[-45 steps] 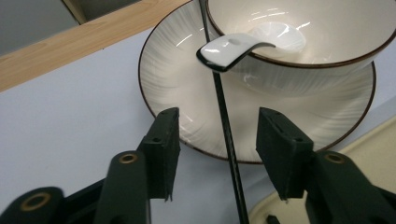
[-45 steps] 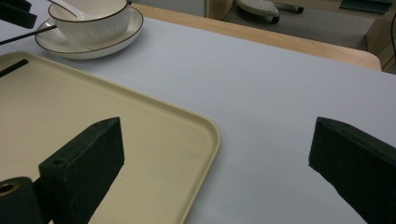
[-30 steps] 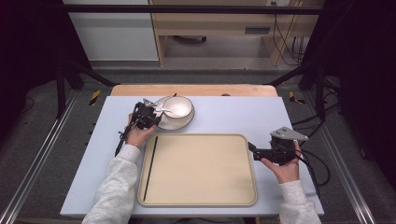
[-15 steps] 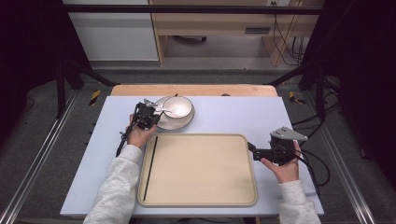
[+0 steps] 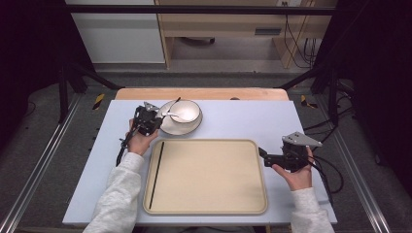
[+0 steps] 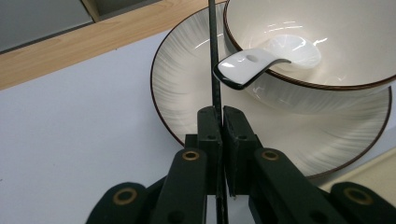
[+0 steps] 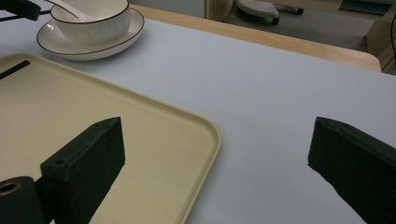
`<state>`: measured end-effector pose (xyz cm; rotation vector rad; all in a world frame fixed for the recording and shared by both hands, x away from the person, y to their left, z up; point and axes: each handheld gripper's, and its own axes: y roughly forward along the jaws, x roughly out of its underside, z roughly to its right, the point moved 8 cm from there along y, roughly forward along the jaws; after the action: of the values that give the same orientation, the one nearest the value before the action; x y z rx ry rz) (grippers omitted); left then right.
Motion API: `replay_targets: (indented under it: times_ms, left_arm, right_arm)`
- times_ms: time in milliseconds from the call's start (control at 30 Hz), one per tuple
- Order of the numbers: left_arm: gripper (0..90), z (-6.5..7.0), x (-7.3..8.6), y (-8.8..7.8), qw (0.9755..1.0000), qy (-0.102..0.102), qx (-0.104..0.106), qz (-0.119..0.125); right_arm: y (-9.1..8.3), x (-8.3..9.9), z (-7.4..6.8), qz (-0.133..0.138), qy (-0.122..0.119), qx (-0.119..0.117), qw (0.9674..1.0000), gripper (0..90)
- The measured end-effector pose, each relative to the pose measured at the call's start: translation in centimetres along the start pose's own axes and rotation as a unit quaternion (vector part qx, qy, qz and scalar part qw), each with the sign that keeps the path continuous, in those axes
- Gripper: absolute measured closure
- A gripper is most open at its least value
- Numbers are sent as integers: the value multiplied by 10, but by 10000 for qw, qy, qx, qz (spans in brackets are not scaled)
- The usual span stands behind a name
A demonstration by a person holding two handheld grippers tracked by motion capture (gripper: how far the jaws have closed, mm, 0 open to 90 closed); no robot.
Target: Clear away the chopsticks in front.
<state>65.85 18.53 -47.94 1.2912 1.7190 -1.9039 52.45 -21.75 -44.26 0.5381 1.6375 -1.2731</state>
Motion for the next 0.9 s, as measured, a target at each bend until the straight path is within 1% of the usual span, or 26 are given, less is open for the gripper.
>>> replay_targets:
  times_ms: [67,133,167,267,300,333,400,433,467,500,567,633,667,700,767,833,900]
  left_arm:
    - [861,-2,2,-4,10000,-79,52,26]
    - [861,-6,4,-7,9999,-152,7,56]
    - [861,-7,5,-9,9998,-175,20,61]
    - [861,-12,11,-14,9997,-229,-52,54]
    - [861,-14,12,-16,9997,-246,-68,43]
    - [861,-16,14,-18,9996,-267,-116,44]
    - [861,-20,17,-24,9994,-311,-141,61]
    - [861,-22,18,-26,9992,-344,-203,63]
    - [861,-23,19,-29,9990,-378,-212,67]
    - [861,-24,21,-32,9989,-419,-177,96]
    - [861,-25,24,-38,9986,-463,-239,97]
    - [861,-25,28,-45,9983,-503,-255,130]
    - [861,-25,30,-48,9982,-504,-308,138]
    - [861,-25,32,-52,9980,-503,-341,162]
    - [861,-24,36,-59,9974,-577,-366,212]
    - [861,-23,39,-67,9966,-648,-385,324]
    - [861,-21,43,-75,9958,-683,-475,376]
  right_arm:
    - [-1,0,0,13,18,-6,10000,43]
    - [-1,0,1,19,6,4,10000,43]
    - [-1,0,1,15,13,8,10000,43]
    - [-2,-1,1,34,30,2,10000,43]
    - [-3,-1,0,30,70,-14,10000,42]
    - [-3,-2,1,48,32,1,10000,42]
    - [-4,-2,2,58,36,15,10000,39]
    - [-5,-2,2,59,47,17,10000,38]
    - [-5,-2,3,64,60,11,10000,37]
    - [-5,-2,3,73,59,17,10000,37]
    - [-6,-3,3,83,54,27,9999,36]
    - [-7,-3,3,81,66,24,9999,35]
    - [-7,-3,3,81,66,21,9999,34]
    - [-7,-3,3,90,78,24,9999,34]
    - [-8,-3,3,95,86,14,9999,34]
    - [-8,-3,3,104,71,19,9999,34]
    - [-8,-3,3,105,73,23,9999,34]
